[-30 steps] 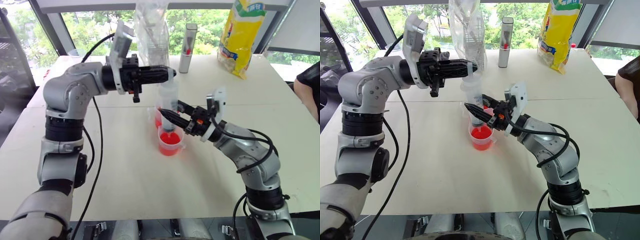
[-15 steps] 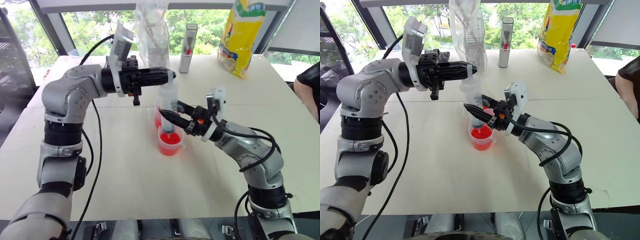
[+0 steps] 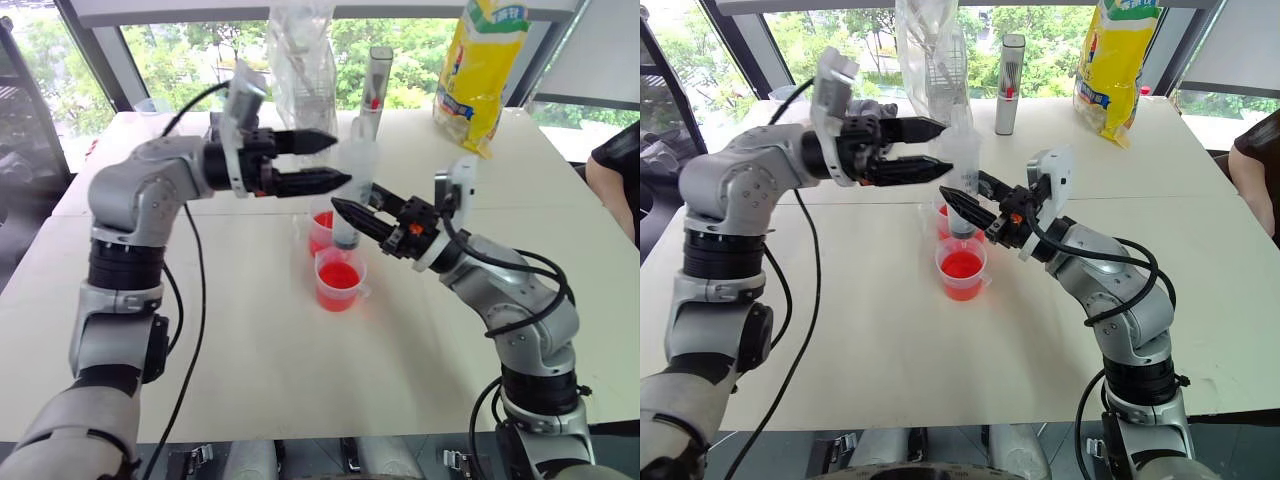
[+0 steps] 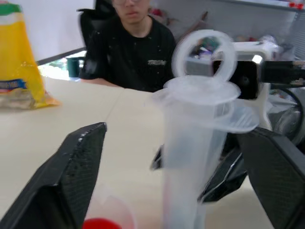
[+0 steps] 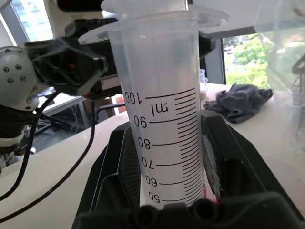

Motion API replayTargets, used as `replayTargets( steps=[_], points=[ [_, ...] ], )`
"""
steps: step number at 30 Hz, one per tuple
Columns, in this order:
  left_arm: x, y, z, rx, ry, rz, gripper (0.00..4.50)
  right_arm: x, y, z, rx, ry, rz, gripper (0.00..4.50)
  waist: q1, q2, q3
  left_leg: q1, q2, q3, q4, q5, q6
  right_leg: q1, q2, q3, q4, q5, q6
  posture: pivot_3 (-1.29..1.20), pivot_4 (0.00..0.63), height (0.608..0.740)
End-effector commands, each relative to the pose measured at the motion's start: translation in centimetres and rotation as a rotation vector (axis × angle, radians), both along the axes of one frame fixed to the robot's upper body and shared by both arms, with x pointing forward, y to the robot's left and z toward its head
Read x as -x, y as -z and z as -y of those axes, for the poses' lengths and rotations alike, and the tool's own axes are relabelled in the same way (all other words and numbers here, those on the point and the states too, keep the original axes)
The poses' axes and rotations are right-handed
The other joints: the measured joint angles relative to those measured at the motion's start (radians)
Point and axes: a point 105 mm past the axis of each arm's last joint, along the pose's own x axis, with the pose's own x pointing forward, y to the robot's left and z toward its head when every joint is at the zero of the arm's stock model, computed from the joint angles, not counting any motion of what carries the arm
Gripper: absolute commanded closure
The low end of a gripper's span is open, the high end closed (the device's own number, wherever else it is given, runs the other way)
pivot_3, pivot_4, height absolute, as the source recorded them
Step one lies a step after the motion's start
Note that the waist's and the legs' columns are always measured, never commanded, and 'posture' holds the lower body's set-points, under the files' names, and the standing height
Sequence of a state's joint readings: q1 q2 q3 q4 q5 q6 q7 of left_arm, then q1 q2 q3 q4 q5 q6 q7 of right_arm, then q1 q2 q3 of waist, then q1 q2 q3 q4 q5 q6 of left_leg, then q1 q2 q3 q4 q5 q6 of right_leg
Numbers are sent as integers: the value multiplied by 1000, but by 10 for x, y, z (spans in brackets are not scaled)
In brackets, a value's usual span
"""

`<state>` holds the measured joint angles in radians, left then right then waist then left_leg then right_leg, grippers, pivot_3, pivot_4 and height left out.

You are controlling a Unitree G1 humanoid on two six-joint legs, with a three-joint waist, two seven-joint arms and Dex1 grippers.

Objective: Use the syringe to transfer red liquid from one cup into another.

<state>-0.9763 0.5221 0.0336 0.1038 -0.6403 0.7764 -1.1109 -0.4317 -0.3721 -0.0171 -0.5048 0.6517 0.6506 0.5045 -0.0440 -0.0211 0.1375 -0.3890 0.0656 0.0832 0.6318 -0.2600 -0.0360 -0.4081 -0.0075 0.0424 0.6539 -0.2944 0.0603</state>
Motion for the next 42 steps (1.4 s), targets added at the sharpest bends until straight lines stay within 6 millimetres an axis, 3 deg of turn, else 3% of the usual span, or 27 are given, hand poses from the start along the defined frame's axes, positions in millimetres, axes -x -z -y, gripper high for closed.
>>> replayTargets(
  steps=[1,5,8,12,16,21,23,27,33,37,42],
  points=[
    [-7,-16,-29,42,-114,59,56,9,-10,-2,-17,-28,43,3089,0,0,0,0,0,0,0,0,0,0,0,0,0,0,0,0,150,740],
    [-12,-18,-60,60,-225,55,56,9,-10,0,-14,-32,29,3089,2,0,0,0,0,0,0,0,0,0,-1,0,0,0,0,0,150,740],
    [-11,-12,-69,55,-255,43,56,7,-13,2,-12,-29,13,3089,3,0,0,0,0,0,0,0,0,0,-1,0,0,0,0,0,150,740],
    [-7,0,-64,51,-250,23,56,-10,-29,15,23,46,-43,3089,7,0,0,0,1,0,1,0,0,0,-2,0,0,0,0,0,150,740],
    [-3,11,-54,56,-232,0,56,-29,-65,39,58,108,-156,3089,9,0,0,-1,1,1,1,0,0,0,-3,0,0,0,0,0,150,740],
    [2,20,-45,61,-216,-13,56,-59,-66,68,170,249,-488,3089,5,0,0,0,1,1,-1,0,0,0,-3,0,-1,0,0,0,150,740],
    [4,25,-44,53,-216,-12,56,-68,-54,78,220,309,-593,3089,4,0,0,-1,1,1,-2,0,0,-1,-3,1,-2,0,-1,0,150,740],
    [11,35,-43,30,-215,-13,56,-77,-2,98,371,433,-831,3089,1,0,0,-1,1,2,-3,0,0,-1,-3,1,-3,0,-1,0,150,740],
    [22,47,-41,-25,-202,-19,56,-80,62,107,469,497,-1009,3089,1,0,0,-2,1,1,-2,0,0,-2,-3,1,-4,0,0,0,150,740],
    [27,50,-41,-52,-191,-18,56,-78,87,110,511,520,-1089,3089,0,0,0,-2,1,1,-2,0,0,-2,-2,1,-3,0,0,0,150,740],
    [32,59,-40,-113,-180,-17,56,-77,101,110,536,527,-1113,3089,1,0,0,-2,0,1,-2,0,0,-2,-2,1,-3,0,0,0,150,740]
  ],
)
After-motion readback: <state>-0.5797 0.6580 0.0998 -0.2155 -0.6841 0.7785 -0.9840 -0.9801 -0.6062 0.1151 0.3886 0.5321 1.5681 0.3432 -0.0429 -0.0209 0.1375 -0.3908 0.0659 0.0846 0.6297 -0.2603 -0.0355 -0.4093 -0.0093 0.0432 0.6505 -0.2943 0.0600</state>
